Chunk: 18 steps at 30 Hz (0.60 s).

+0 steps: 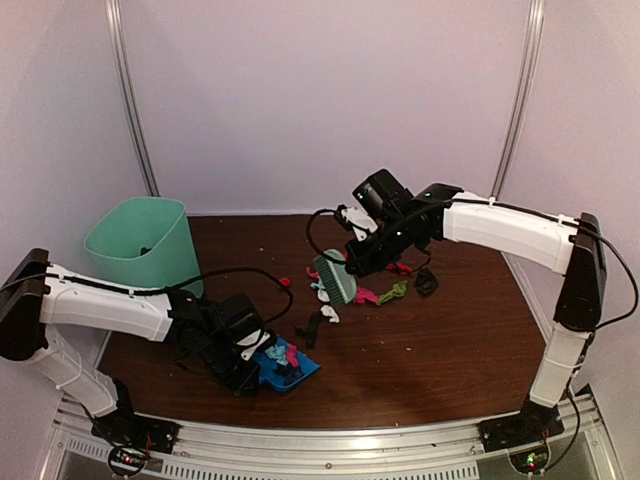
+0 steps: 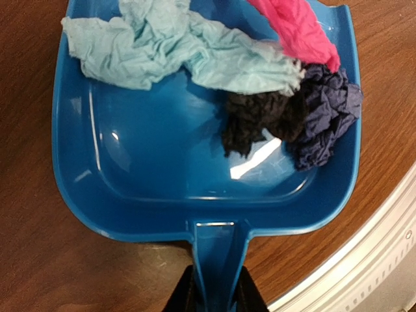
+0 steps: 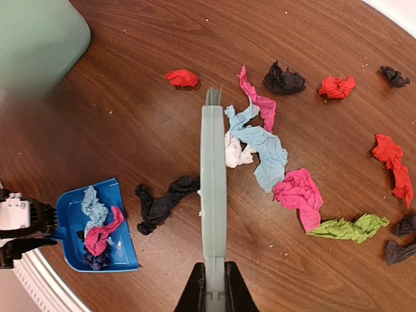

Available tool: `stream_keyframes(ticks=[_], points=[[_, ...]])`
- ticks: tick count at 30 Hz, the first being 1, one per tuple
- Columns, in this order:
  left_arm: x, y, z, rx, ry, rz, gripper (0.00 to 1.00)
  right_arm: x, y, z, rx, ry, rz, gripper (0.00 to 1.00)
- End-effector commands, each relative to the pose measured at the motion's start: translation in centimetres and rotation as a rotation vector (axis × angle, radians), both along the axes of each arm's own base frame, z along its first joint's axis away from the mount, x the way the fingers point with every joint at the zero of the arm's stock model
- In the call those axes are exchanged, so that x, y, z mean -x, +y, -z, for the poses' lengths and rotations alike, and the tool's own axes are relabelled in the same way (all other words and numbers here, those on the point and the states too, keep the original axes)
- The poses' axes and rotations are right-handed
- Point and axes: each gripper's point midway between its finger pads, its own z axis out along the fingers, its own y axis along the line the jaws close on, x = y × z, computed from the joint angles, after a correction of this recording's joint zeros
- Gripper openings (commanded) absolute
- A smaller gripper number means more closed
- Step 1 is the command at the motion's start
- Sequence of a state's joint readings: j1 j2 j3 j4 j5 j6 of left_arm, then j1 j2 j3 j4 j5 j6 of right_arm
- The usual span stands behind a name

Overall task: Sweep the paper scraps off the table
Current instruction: Sweep the paper scraps into the dustpan.

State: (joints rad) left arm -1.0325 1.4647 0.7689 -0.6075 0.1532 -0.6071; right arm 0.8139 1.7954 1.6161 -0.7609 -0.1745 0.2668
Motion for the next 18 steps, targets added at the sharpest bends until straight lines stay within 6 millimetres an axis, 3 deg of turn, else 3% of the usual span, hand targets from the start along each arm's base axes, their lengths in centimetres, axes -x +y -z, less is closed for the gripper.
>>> stream_keyframes(ticks=[1,8,18], points=[[-1.1,-0.3,-0.5,-0.001,-0.014,-0.029,0.00,-2.1,-1.1,0.4,0.167,-0.086,-0.016,0.00],[-1.8,0.1,-0.4,-0.001,-0.011,-0.033,0.00,-2.7,-0.7,2.2,0.219,-0.084,-0.060,0.00],[-2.8,0.1,-0.1,-0.017,-0.005,-0.012,0.00,-0.5,1.9,3.3,0.122,-0.051,-0.190,0.00]])
